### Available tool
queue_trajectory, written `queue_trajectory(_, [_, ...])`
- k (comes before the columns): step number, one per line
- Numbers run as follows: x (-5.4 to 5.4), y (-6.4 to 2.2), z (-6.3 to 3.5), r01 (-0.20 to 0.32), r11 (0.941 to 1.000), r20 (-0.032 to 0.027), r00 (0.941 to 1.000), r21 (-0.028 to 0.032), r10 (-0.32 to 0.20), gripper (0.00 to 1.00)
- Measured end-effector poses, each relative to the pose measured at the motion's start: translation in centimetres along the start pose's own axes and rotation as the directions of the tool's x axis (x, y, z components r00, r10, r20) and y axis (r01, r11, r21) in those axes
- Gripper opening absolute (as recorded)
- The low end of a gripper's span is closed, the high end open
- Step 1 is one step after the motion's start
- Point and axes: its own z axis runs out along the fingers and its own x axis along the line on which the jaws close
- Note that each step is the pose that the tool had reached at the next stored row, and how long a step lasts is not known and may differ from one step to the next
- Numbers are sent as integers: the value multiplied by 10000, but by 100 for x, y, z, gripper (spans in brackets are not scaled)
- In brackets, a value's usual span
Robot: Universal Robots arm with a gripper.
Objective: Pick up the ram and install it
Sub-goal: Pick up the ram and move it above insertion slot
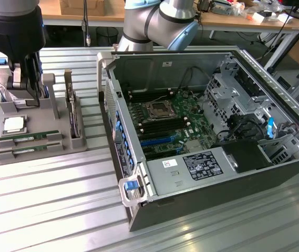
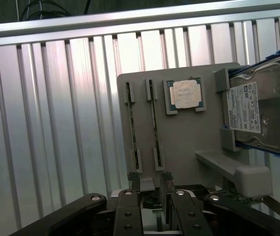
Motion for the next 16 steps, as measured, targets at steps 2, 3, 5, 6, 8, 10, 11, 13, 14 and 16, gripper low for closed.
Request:
queue_trajectory(2, [0, 0, 4, 2, 10000, 0, 10000, 0, -2, 30])
queue_trajectory(3, [0, 0, 6, 3, 10000, 0, 10000, 0, -3, 30])
queue_trajectory(5, [0, 0, 11, 5, 10000, 0, 10000, 0, -5, 30])
queue_trajectory(6, [0, -1, 14, 6, 10000, 0, 10000, 0, -6, 30])
queue_trajectory(8, [1, -1, 20, 9, 10000, 0, 10000, 0, -9, 30])
queue_trajectory(10, [1, -1, 29, 13, 10000, -1, 10000, -1, -13, 30])
queue_trajectory(11, [1, -1, 34, 18, 10000, -1, 10000, -1, -18, 30])
queue_trajectory(13, [1, -2, 40, 29, 10000, -2, 10000, -1, -29, 30])
queue_trajectory(14, [2, -2, 42, 41, 10000, -3, 10000, 0, -41, 30])
queue_trajectory(16, [2, -2, 48, 102, 9999, -5, 9999, -2, -102, 30])
